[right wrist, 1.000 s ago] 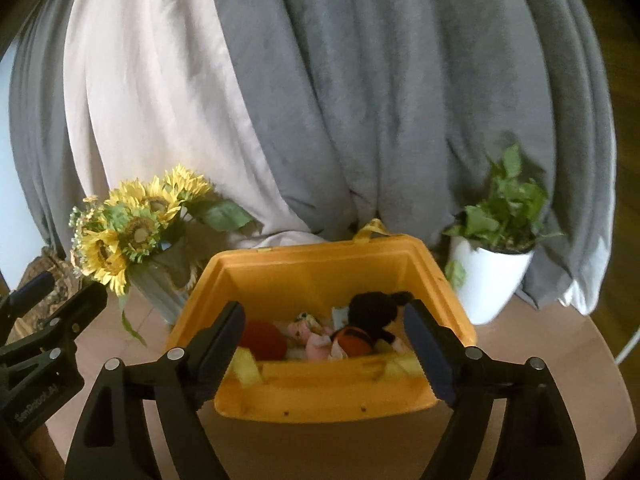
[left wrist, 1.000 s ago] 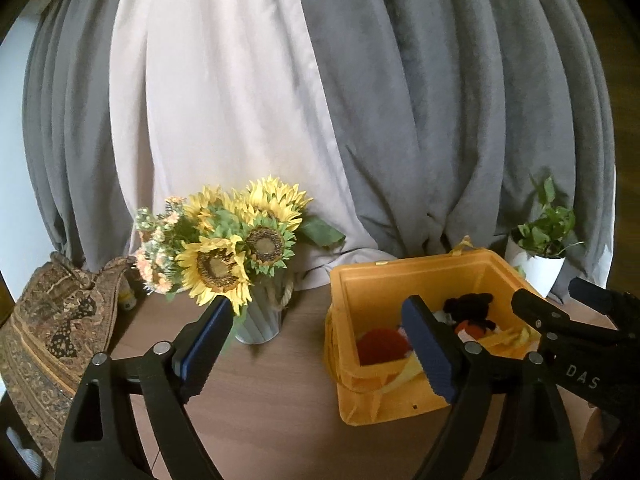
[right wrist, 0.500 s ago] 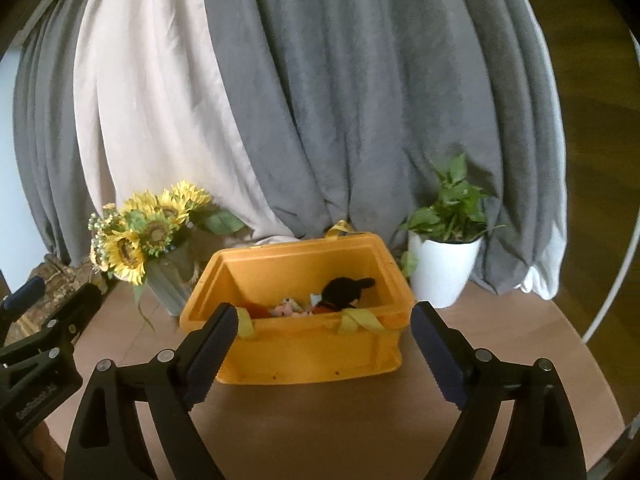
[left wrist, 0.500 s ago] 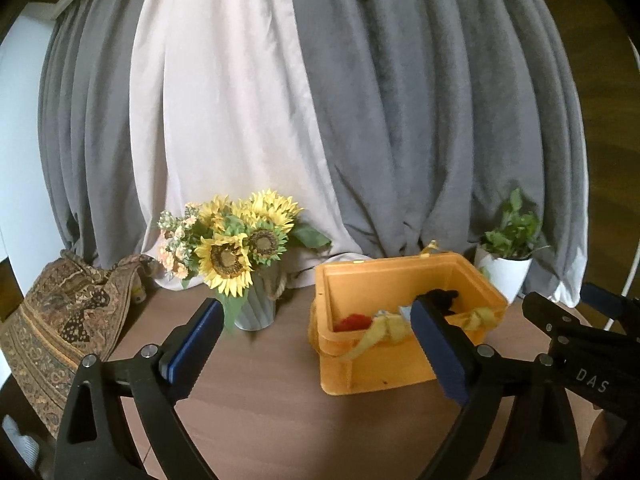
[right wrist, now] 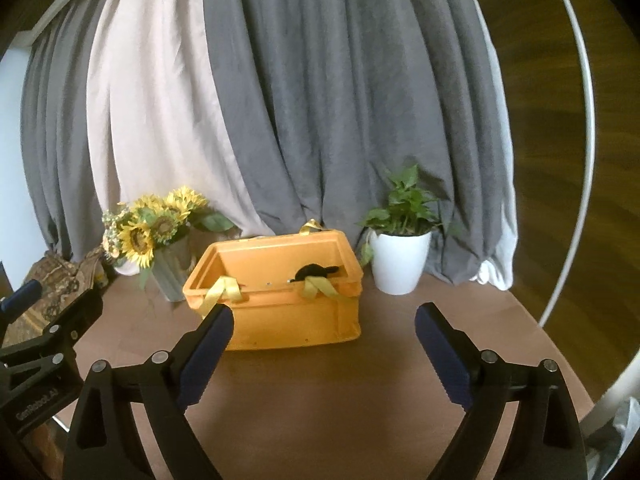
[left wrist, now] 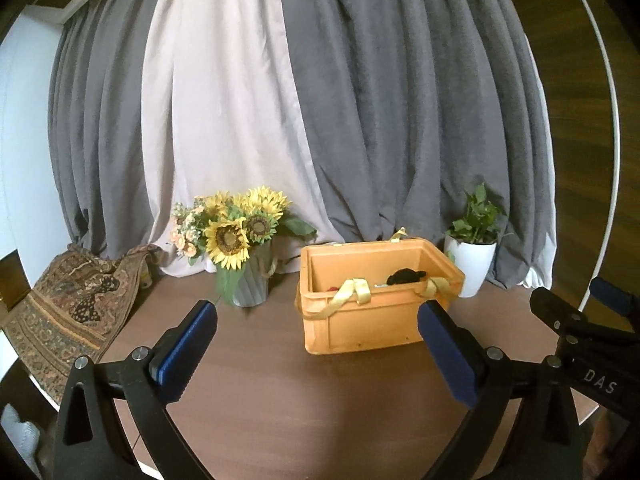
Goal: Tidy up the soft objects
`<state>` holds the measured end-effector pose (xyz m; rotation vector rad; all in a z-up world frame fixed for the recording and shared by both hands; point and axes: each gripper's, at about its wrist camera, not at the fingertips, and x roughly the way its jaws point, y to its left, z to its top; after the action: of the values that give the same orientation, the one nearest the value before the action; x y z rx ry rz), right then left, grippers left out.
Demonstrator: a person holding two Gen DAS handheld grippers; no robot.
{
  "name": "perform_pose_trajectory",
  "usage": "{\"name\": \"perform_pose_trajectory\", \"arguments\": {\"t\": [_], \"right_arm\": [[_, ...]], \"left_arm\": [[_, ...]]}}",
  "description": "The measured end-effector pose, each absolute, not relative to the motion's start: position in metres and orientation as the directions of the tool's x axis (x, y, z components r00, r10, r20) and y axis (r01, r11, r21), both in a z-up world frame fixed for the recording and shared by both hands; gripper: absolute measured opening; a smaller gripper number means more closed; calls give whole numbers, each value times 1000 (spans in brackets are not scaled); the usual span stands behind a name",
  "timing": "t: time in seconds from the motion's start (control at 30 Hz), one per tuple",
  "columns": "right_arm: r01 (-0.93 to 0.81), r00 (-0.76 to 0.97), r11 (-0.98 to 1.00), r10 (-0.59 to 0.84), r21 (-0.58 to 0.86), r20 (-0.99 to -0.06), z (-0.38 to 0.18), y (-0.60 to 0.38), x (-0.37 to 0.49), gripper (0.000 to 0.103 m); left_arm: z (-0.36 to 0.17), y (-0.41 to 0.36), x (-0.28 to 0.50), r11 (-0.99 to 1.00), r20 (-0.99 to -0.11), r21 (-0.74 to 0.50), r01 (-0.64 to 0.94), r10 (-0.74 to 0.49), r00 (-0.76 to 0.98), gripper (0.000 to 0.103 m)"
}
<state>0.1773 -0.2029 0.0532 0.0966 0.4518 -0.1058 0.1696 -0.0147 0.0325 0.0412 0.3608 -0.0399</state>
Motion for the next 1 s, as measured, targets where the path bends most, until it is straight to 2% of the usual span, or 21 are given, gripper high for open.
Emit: {"name": "perform_pose_trajectory", "arguments": {"t": [0.4, 1.0], "right_arm": [[118, 904, 991, -80, 65, -420, 59, -204, 113, 95], [103, 917, 992, -68, 70, -392, 66, -203, 74, 95]], "left_arm": [[39, -16, 105, 998, -321, 37, 47, -32, 946, 102], [44, -15, 64, 999, -303, 42, 33, -18, 953, 103]]}}
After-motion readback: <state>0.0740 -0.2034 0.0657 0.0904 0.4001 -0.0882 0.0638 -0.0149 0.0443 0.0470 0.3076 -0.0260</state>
